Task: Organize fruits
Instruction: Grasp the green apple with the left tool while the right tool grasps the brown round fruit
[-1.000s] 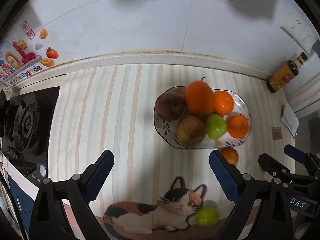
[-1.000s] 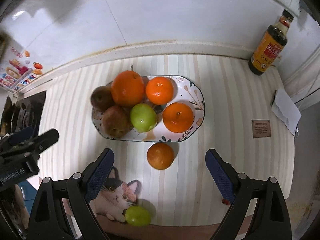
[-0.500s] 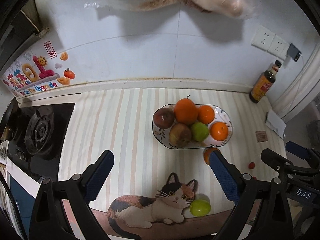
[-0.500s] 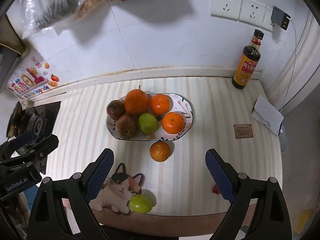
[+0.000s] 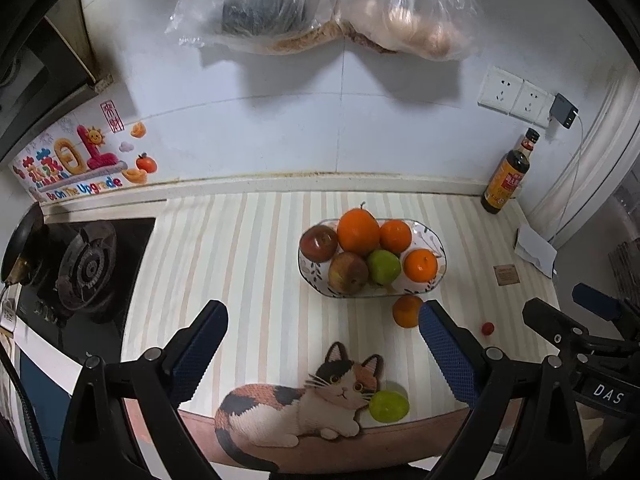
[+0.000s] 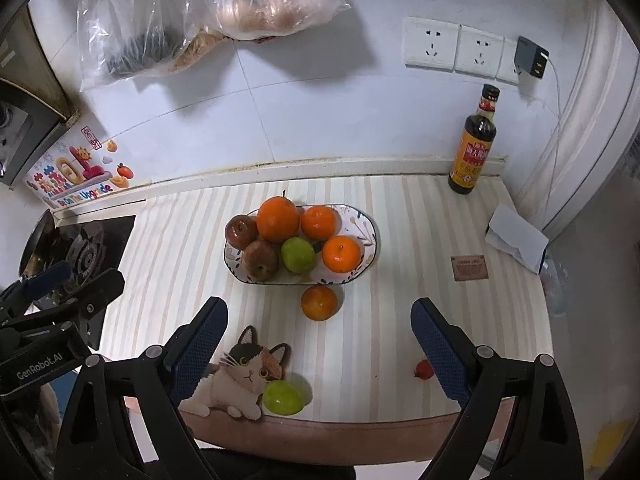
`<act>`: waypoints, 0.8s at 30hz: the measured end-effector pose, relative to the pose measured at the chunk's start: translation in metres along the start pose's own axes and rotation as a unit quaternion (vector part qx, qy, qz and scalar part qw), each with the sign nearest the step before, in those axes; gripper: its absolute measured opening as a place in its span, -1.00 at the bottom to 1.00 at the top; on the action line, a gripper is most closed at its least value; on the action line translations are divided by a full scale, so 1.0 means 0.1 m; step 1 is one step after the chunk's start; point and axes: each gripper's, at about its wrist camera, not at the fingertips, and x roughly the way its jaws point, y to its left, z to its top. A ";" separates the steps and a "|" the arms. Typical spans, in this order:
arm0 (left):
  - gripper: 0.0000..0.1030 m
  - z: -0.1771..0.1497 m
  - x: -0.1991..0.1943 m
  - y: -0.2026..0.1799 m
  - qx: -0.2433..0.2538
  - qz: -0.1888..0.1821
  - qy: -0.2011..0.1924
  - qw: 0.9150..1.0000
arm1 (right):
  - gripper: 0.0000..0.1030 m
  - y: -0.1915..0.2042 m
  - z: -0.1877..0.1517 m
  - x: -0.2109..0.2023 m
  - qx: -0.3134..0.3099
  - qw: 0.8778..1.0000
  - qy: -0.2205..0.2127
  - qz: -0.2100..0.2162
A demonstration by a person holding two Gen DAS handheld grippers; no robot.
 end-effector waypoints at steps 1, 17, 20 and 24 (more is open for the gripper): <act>0.90 -0.02 0.01 -0.02 0.001 0.000 0.002 1.000 | 0.85 -0.02 -0.02 0.02 0.004 1.000 0.003 0.003; 0.93 -0.83 1.46 -0.66 0.070 -0.057 0.239 0.967 | 0.85 -0.84 -0.67 1.15 0.103 0.987 0.121 0.019; 0.93 -1.08 1.78 -0.80 0.072 -0.068 0.294 0.951 | 0.83 -0.99 -0.82 1.33 0.119 0.984 0.132 0.021; 0.93 -1.27 2.05 -0.95 0.080 -0.069 0.335 0.936 | 0.72 -1.09 -0.92 1.50 0.123 0.981 0.148 0.019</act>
